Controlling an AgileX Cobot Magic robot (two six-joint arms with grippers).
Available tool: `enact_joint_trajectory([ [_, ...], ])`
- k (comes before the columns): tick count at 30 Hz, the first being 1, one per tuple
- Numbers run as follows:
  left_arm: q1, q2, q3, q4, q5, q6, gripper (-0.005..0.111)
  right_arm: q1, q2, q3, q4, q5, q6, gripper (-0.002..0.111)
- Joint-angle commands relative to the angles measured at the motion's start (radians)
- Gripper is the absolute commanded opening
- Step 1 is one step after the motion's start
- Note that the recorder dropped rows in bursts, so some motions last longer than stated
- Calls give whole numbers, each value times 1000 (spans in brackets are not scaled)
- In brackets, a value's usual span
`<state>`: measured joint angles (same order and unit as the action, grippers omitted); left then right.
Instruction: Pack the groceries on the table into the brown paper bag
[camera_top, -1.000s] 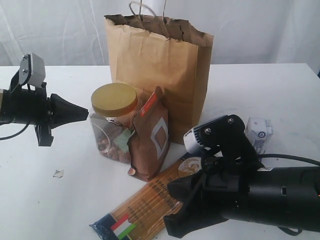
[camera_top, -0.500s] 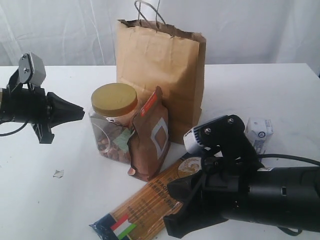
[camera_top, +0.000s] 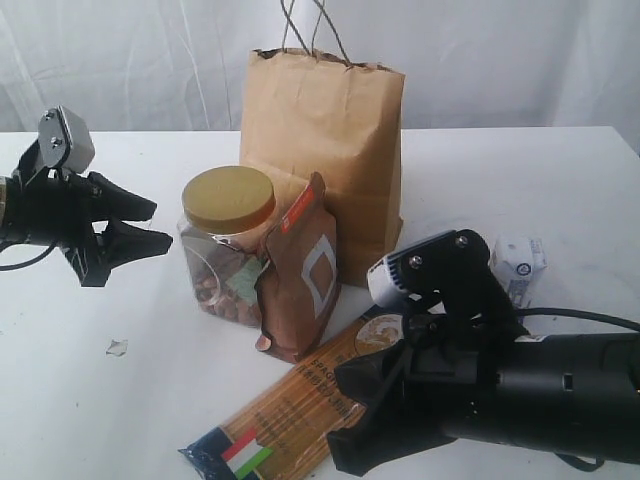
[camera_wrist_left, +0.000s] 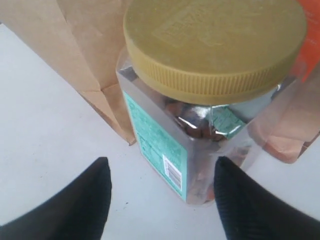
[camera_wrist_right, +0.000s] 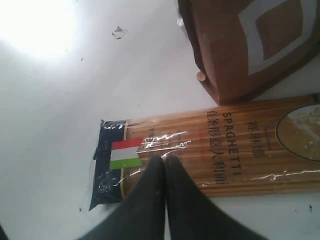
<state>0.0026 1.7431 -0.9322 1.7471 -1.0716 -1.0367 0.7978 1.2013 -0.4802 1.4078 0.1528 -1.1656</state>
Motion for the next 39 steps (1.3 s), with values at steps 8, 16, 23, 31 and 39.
enact_joint_trajectory([
  [8,-3,-9,0,-57,165,76,64,1,-41,-234,39,61,26,0],
  [16,-3,-9,0,-323,211,304,64,1,202,-432,38,-63,26,0],
  [23,-3,-9,0,-389,229,315,64,1,247,-532,31,-47,-23,0],
  [31,26,-9,0,-242,107,-126,64,1,97,-555,15,-299,-177,0],
  [39,105,-18,2,-154,-149,-257,64,-63,7,-555,331,-957,-783,0],
])
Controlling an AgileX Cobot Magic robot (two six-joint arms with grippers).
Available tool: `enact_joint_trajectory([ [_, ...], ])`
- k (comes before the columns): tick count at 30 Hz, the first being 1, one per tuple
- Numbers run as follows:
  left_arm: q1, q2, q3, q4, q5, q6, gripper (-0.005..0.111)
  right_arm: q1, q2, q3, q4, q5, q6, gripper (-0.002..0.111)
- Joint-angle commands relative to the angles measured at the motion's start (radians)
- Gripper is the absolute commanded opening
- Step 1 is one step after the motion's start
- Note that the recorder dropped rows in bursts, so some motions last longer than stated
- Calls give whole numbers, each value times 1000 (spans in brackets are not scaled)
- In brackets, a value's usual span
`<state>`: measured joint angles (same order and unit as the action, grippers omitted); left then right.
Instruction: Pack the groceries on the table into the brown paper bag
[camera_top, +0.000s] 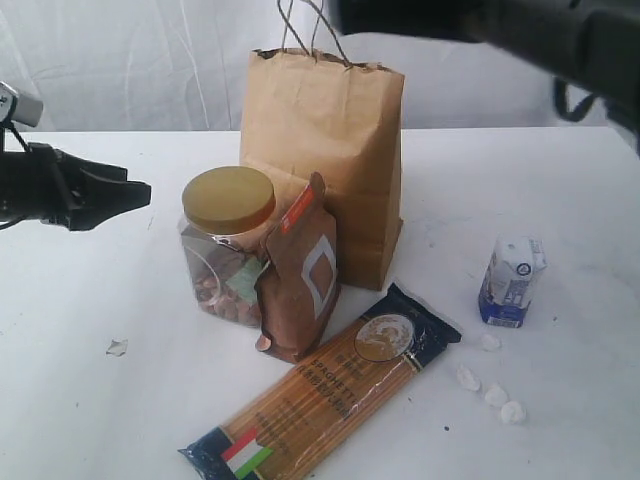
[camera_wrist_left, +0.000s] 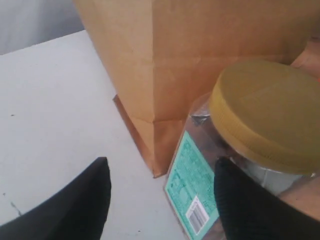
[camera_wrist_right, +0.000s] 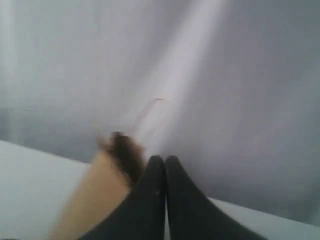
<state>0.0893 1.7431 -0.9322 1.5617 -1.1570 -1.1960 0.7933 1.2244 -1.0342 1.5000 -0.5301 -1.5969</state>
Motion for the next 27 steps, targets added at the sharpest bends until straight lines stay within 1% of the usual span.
enact_joint_trajectory([
  [1,18,-22,2,43,-64,-143,64,-97,-18,6,244,-286,-409,0],
  [3,18,-22,2,45,-64,-207,64,-181,-21,19,244,-270,-441,0],
  [5,18,-22,2,45,-64,-230,64,-282,-24,3,244,-184,-441,0],
  [7,18,-22,2,52,-64,-252,64,-413,-24,-19,244,-13,-412,0],
  [9,18,-22,2,72,-64,-252,63,-559,-3,-29,244,201,-358,0],
  [11,18,-22,2,77,-64,-340,60,-702,42,-31,244,434,-313,0],
  [13,18,-22,2,77,-64,-433,49,-810,98,-38,244,620,-199,0],
  [15,18,-22,2,84,-64,-477,33,-902,169,-58,244,803,0,0],
  [16,18,-22,2,92,-64,-491,22,-945,205,-80,166,918,140,0],
  [17,18,-22,2,101,-64,-512,9,-982,240,-118,45,1037,299,0],
  [18,18,-22,2,108,-64,-538,-1,-1008,268,-158,-70,1130,422,0],
  [20,18,-22,2,110,-64,-599,0,-1023,338,-284,-365,1313,670,0],
  [21,18,-22,2,110,-64,-610,0,-1023,364,-341,-491,1397,761,0],
  [22,18,-26,2,110,-64,-612,0,-1023,403,-427,-644,1475,903,0],
  [23,18,-35,3,122,-64,-614,0,-1021,426,-480,-707,1544,988,0],
  [24,18,-47,11,141,-5,-623,0,-1019,449,-529,-741,1598,1053,0],
  [25,18,-71,23,159,123,-655,0,-1012,468,-595,-745,1678,1072,0],
  [27,16,-120,53,183,312,-716,0,-995,486,-681,-743,1751,1051,0],
])
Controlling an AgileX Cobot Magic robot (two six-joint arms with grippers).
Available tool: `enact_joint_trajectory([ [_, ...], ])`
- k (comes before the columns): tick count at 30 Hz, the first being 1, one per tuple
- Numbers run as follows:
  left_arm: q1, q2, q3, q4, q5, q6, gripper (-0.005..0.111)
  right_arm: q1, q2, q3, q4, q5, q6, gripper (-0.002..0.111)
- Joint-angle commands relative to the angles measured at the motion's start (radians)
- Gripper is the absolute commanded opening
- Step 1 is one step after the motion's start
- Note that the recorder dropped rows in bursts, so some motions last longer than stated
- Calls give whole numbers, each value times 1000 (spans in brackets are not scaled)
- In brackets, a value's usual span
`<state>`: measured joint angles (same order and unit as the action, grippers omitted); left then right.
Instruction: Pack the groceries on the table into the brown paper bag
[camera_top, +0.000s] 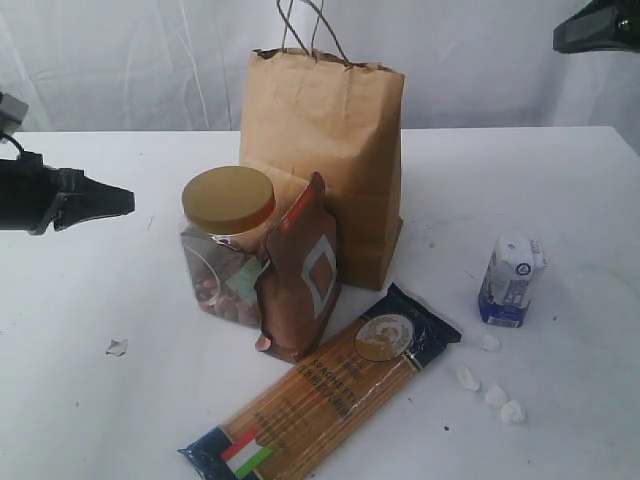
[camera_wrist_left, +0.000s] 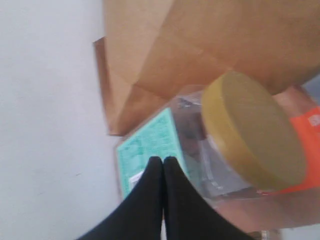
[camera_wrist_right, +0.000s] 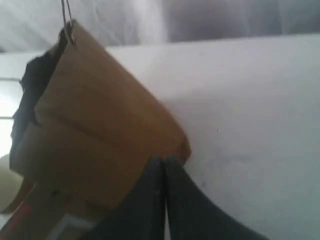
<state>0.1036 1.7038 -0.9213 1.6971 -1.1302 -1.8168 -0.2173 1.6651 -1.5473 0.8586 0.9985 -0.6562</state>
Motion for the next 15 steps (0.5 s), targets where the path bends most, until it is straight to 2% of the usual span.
enact_joint_trajectory([
  [1,1,-113,68,47,412,-136,0,28,47,-206,-101,223,111,0],
  [4,1,-229,131,47,606,-200,0,70,47,-295,-101,214,111,0],
  [7,1,-344,184,39,722,-246,0,119,65,-348,-99,104,99,0],
  [11,1,-481,254,39,887,-296,0,191,139,-409,-83,52,23,0],
  [13,1,-554,294,47,905,-296,0,234,215,-448,-81,14,-44,0],
  [15,1,-601,317,47,812,-261,0,258,267,-469,-81,-33,-78,1],
])
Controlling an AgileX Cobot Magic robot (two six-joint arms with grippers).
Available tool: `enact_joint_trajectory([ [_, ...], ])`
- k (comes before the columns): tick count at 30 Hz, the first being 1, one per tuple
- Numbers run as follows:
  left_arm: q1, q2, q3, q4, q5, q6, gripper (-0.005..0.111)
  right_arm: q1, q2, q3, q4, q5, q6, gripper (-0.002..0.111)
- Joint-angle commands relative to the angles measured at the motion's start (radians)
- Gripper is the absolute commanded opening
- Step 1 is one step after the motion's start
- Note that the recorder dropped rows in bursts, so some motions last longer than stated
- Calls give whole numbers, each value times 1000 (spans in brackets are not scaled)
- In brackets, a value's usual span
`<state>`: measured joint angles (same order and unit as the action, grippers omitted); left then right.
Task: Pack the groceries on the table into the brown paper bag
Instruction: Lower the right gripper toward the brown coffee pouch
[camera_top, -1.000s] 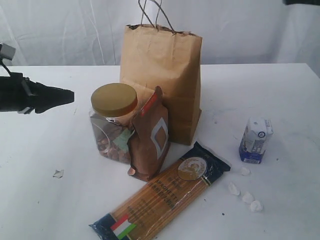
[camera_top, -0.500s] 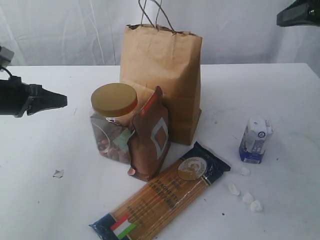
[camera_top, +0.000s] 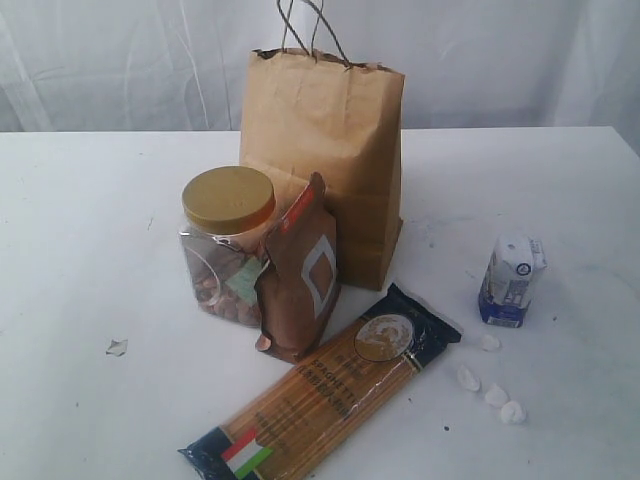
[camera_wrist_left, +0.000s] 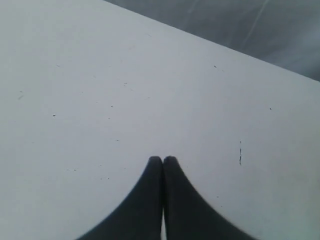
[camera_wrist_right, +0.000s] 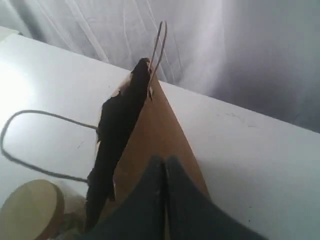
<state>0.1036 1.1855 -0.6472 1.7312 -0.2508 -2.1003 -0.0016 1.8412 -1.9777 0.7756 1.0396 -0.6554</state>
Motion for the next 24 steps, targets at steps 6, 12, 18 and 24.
enact_joint_trajectory([
  [6,1,-95,99,13,-168,126,0,60,111,-39,-27,94,-176,39],
  [12,1,-75,99,-82,-116,255,0,30,62,-39,-170,182,11,39],
  [18,1,-18,99,-202,-213,412,0,39,-32,-33,-182,182,178,33],
  [24,1,36,99,-207,-240,482,0,53,-127,14,-359,182,316,14],
])
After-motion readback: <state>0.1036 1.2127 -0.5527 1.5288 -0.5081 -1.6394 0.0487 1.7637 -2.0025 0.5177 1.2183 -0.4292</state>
